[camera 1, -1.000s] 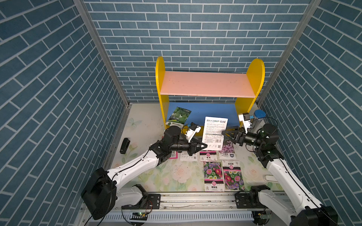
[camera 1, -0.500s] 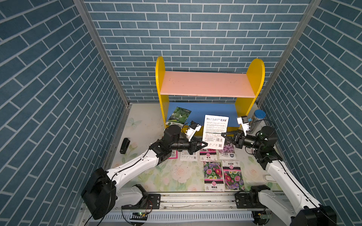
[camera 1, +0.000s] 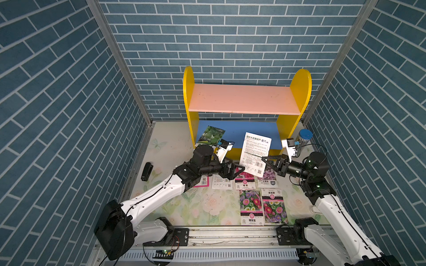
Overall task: Take the seed bag off the shelf
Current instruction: Pick up the seed packet from the shelf, then place the seed packet at the center of the board.
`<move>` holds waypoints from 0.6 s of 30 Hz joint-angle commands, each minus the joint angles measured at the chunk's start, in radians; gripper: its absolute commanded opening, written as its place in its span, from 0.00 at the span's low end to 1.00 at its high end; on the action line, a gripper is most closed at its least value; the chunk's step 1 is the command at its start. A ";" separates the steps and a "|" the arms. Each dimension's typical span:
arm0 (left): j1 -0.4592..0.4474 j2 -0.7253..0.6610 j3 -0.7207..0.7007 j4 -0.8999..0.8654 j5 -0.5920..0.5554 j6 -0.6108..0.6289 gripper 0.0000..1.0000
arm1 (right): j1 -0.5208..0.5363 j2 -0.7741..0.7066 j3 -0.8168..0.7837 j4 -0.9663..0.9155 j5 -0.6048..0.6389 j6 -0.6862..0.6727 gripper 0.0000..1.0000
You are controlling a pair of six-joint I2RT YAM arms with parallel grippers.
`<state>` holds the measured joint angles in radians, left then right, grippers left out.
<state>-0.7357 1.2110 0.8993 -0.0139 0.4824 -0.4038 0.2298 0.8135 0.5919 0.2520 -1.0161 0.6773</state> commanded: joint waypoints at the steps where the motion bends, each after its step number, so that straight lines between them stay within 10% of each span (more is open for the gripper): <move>1: 0.010 -0.073 0.025 -0.145 -0.133 0.035 1.00 | 0.047 -0.042 -0.033 -0.089 0.102 0.013 0.00; 18: 0.012 -0.358 0.062 -0.587 -0.244 0.062 1.00 | 0.485 -0.035 -0.242 -0.008 0.465 0.161 0.00</move>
<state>-0.7307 0.8875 0.9443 -0.5217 0.2695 -0.3439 0.6666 0.7624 0.3599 0.1646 -0.6464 0.7906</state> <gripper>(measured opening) 0.998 0.043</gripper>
